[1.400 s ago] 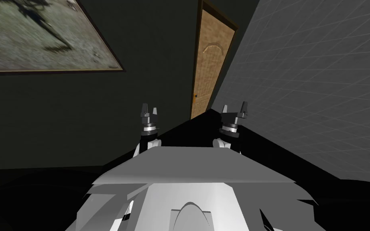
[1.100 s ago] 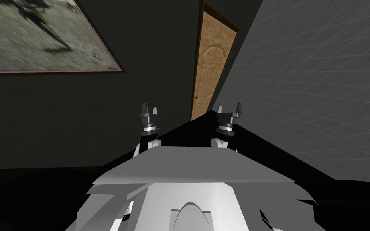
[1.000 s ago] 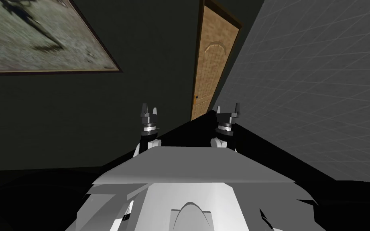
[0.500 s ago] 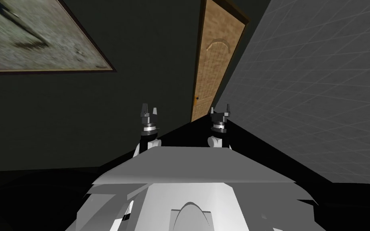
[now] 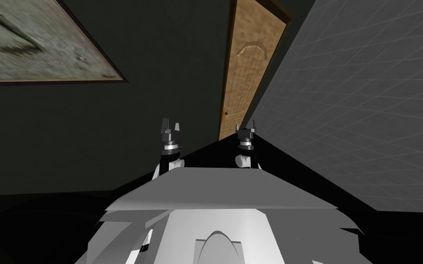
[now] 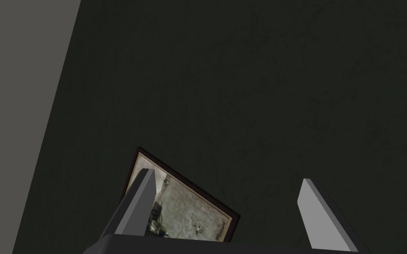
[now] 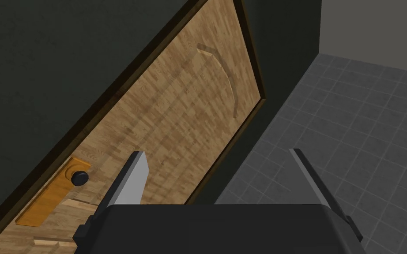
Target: Pull the door open
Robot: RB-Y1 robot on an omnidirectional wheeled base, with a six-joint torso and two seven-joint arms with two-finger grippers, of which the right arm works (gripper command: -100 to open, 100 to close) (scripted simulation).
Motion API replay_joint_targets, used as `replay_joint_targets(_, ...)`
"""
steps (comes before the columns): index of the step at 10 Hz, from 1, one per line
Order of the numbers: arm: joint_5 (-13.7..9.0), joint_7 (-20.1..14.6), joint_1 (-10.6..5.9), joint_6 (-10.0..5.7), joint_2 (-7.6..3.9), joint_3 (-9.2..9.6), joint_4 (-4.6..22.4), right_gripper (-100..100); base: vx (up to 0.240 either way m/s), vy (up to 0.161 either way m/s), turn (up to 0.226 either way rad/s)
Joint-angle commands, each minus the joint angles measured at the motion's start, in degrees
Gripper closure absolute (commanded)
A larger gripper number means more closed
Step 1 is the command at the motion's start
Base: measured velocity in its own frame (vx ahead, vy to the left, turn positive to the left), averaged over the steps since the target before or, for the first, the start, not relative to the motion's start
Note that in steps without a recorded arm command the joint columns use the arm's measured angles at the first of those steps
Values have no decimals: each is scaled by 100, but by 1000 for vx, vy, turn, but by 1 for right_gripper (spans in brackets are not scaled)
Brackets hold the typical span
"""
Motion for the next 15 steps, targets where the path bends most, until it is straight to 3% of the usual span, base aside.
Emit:
replay_joint_targets(1, -123, -191, -106, 8, -81, 101, 181, -100, 94, -75, 56)
replay_joint_targets(15, -1295, -1875, -1230, 128, -801, 971, 1939, -100, 90, -79, 62)
